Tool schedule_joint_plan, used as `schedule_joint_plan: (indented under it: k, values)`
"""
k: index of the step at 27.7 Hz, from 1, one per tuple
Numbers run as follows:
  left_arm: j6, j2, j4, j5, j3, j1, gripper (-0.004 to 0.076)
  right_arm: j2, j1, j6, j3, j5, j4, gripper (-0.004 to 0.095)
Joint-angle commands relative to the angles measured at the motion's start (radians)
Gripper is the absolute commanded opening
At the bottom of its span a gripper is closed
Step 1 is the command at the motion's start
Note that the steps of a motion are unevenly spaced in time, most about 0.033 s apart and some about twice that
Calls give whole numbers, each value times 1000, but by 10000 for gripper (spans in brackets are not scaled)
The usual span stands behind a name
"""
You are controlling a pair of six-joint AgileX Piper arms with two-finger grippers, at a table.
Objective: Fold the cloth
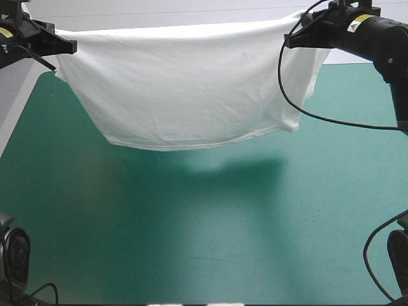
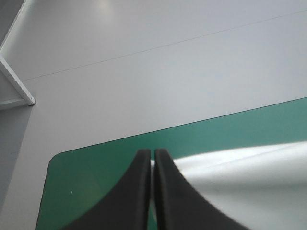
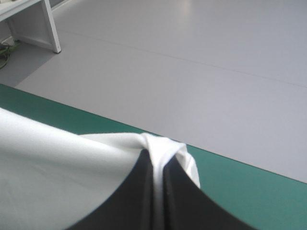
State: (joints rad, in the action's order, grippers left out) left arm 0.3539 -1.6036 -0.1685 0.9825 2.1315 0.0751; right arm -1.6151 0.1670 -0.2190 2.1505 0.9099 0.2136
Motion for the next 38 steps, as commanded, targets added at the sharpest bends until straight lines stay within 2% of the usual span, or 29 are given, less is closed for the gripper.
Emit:
schedule_joint_plan:
  k: [1,6,11,13,16,22,24,27,29,31,32,34,35,36,38]
  values:
    - [-5,19,-18,-123,28,-4,19,25,-2,-7,33,-153,-17,-14]
    - [12,-59,-27,-445,28,-4,19,-100,-2,-12,32,-435,-17,-14]
    - [27,-129,-27,-574,28,-4,19,-169,-2,-13,34,-596,-10,-14]
    - [28,-149,-27,-605,28,-4,19,-185,-4,13,39,-624,-6,-14]
    - [28,-161,-42,-568,34,-6,19,-208,-4,17,76,-548,-5,-14]
    - [73,-159,-220,-231,32,-6,19,-205,-2,9,93,-328,-10,-14]
    - [101,-161,-248,-194,32,-6,19,-205,-2,4,93,-274,-17,-14]
    - [110,-161,-264,-205,32,-6,19,-205,-2,2,93,-221,-17,-8]
    - [110,-161,-273,-202,32,-6,20,-208,-2,27,93,-178,-17,65]
    - [110,-161,-287,-204,32,-6,54,-212,-2,35,93,-164,-15,269]
    - [110,-161,-290,-204,32,-6,85,-212,-2,35,93,-161,-14,409]
    - [108,-161,-309,-195,32,-6,212,-211,-2,65,93,-155,-16,677]
    - [108,-161,-317,-181,32,-6,295,-208,-2,77,93,-145,-18,751]
    - [108,-161,-327,-163,32,-6,379,-201,-2,101,93,-133,-24,802]
    - [108,-161,-332,-119,32,-6,501,-185,-2,121,93,-102,-35,789]
